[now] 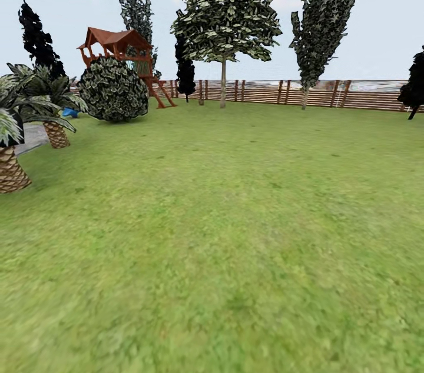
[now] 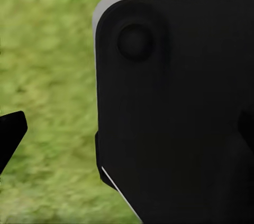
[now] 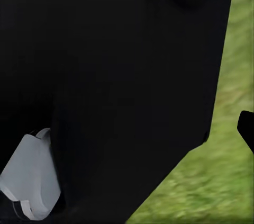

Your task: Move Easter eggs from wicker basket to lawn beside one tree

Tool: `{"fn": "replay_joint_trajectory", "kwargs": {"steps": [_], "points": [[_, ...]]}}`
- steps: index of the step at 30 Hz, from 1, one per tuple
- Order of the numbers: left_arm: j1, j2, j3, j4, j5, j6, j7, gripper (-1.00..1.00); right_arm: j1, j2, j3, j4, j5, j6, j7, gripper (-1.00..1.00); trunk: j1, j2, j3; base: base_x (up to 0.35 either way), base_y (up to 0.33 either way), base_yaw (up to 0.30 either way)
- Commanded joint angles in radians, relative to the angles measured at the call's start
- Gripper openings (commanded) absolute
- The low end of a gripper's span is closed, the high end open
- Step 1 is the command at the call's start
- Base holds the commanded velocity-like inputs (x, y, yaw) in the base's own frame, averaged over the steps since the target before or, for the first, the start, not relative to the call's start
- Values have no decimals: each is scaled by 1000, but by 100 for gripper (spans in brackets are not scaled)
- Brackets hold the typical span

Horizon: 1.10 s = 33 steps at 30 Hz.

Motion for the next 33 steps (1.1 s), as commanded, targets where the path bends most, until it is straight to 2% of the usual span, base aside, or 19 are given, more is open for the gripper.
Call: {"fn": "replay_joint_trajectory", "kwargs": {"steps": [1,8,23,33], "points": [[-1,0,0,1,0,-4,0,100,0,0,-1,-2,-1,-3,-1,100,-4,7,2,0,0,0],[-1,0,0,1,1,-5,0,100,0,1,-1,-7,-1,-3,-1,100,-31,56,21,0,0,0],[-1,0,0,1,1,-5,0,100,0,0,1,-6,2,-2,0,100,-88,161,46,0,0,0],[-1,0,0,1,1,-5,0,100,0,-7,-4,-10,0,-3,-1,100,-127,231,74,0,0,0]]}}
